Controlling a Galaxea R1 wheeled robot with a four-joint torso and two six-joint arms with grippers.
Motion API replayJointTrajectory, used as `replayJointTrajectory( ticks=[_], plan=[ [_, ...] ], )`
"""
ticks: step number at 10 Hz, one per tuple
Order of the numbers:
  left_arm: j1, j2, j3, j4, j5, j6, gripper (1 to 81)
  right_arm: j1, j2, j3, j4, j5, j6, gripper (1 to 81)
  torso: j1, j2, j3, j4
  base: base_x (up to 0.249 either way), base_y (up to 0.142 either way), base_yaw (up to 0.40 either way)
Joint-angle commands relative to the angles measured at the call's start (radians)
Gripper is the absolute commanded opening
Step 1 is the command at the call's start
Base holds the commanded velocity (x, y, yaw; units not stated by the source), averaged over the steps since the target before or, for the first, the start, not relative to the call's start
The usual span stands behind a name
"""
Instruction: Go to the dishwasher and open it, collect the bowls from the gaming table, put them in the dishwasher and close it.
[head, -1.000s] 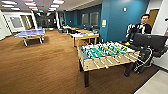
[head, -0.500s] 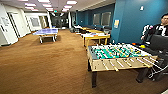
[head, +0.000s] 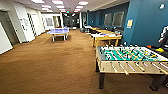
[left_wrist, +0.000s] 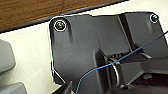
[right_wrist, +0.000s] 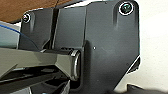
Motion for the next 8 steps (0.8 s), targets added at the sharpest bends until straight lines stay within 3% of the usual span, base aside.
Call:
replayJointTrajectory(
  ticks=[1,5,8],
  plan=[
    [-0.042,-0.005,-0.004,0.009,0.05,0.01,81.1,0.045,0.002,0.004,-0.008,-0.055,-0.003,81.1,0.0,0.0,0.0,0.0,0.0,0.0,0.294],
    [-0.041,-0.007,-0.004,0.009,0.051,0.01,81.1,0.045,0.002,0.006,-0.008,-0.055,-0.003,81.1,0.0,0.0,0.0,0.0,0.0,0.0,0.282],
    [-0.041,-0.007,-0.004,0.008,0.051,0.01,81.1,0.043,0.001,0.004,-0.008,-0.055,-0.003,81.1,0.0,0.0,0.0,0.0,0.0,0.0,0.149]
  ],
)
